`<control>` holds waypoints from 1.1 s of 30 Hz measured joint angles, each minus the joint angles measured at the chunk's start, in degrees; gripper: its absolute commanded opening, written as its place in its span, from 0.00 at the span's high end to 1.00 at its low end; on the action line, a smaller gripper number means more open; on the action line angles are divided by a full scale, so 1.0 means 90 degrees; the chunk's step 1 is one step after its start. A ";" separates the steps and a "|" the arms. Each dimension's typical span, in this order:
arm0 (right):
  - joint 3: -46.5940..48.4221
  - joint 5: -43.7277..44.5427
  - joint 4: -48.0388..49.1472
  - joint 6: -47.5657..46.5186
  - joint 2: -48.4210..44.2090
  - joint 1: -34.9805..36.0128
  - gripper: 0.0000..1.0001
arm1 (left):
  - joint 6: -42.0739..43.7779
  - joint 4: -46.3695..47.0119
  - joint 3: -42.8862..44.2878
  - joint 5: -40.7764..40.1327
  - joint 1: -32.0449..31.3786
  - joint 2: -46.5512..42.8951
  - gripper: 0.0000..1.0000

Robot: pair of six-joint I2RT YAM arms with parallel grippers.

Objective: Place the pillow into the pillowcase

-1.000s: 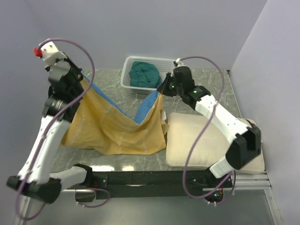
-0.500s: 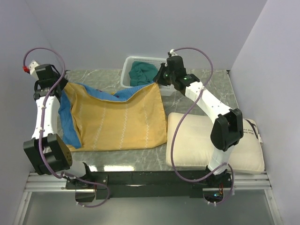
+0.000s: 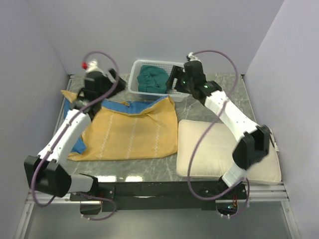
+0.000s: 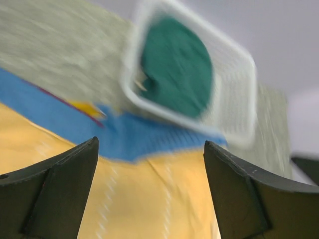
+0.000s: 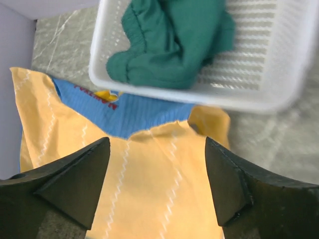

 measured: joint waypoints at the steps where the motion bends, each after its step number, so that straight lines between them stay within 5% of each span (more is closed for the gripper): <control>1: -0.0277 0.0117 0.0007 0.0002 -0.0330 -0.0005 0.15 | 0.0005 0.0029 -0.0160 -0.0044 -0.0469 -0.0112 0.12; 6: -0.2064 0.0670 0.0175 0.0058 -0.2348 -0.0032 0.13 | -0.0002 0.0039 -0.0840 -0.0287 -0.2344 -0.0245 0.11; 10: -0.3332 0.0886 0.0313 0.0202 -0.3558 -0.0056 0.14 | -0.0049 0.0165 -0.0736 -0.0670 -0.3718 0.0712 0.15; 18: -0.4809 0.1044 0.0272 0.0364 -0.4728 -0.0068 0.14 | -0.0347 0.0104 -0.0364 -0.1443 -0.4879 0.2523 0.23; 27: -0.5124 0.0959 0.0379 0.0413 -0.5039 -0.0066 0.15 | -0.0653 0.0155 -0.0384 -0.1756 -0.5110 0.3041 0.54; 31: -0.5200 0.0889 0.0437 0.0415 -0.5015 -0.0068 0.15 | -0.0780 0.0369 -0.0576 -0.1761 -0.5127 0.3041 0.87; 33: -0.5238 0.0850 0.0476 0.0415 -0.5010 -0.0068 0.15 | -0.0826 0.0440 -0.0770 -0.1775 -0.5129 0.3031 0.95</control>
